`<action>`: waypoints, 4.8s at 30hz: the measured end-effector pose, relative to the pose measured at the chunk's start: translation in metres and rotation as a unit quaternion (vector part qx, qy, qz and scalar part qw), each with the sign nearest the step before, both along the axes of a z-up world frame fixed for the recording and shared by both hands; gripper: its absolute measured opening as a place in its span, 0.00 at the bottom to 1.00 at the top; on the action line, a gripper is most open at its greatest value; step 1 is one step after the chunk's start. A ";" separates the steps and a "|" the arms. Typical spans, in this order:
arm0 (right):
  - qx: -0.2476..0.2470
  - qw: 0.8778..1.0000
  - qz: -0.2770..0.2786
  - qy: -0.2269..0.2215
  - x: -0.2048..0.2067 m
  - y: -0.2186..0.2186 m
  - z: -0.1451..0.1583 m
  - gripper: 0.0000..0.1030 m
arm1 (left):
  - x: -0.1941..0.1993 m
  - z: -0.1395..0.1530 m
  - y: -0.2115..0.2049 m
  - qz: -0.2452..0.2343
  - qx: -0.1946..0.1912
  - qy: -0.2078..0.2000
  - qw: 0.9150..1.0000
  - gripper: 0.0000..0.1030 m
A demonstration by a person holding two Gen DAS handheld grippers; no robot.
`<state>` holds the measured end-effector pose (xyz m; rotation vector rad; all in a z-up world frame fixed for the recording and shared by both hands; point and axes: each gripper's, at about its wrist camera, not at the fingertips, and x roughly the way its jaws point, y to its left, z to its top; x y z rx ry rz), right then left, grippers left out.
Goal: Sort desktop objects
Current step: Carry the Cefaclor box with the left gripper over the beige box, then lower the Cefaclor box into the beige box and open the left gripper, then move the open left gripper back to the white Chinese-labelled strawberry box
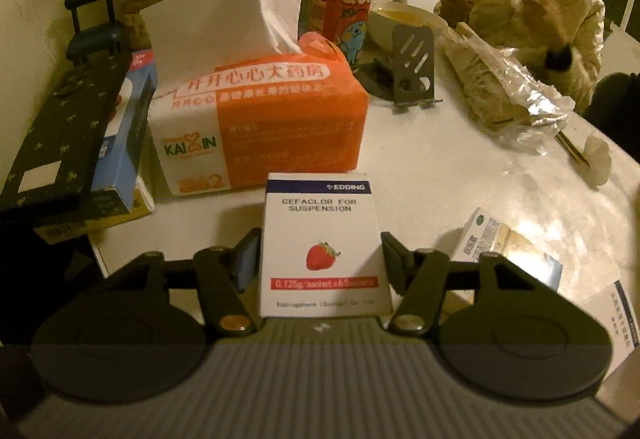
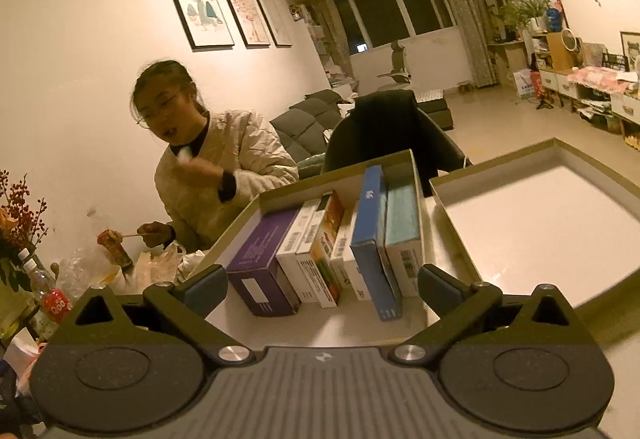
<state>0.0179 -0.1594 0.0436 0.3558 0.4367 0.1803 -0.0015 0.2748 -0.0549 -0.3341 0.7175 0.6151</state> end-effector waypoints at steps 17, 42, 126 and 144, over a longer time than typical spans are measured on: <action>0.027 0.997 -0.067 0.008 -0.027 -0.037 -0.018 0.99 | 0.015 0.050 -0.048 -0.105 0.016 -0.055 0.993 0.57; 0.033 0.993 -0.106 0.039 -0.049 -0.064 -0.046 0.99 | 0.097 0.094 -0.183 -0.293 0.008 -0.093 0.951 0.57; 0.005 0.993 -0.098 0.062 -0.061 -0.051 -0.040 1.00 | 0.235 0.107 -0.291 -0.427 0.068 0.025 0.901 1.00; -0.024 0.995 -0.063 0.071 -0.073 -0.018 -0.036 1.00 | 0.145 0.105 -0.247 -0.459 0.032 0.001 0.888 1.00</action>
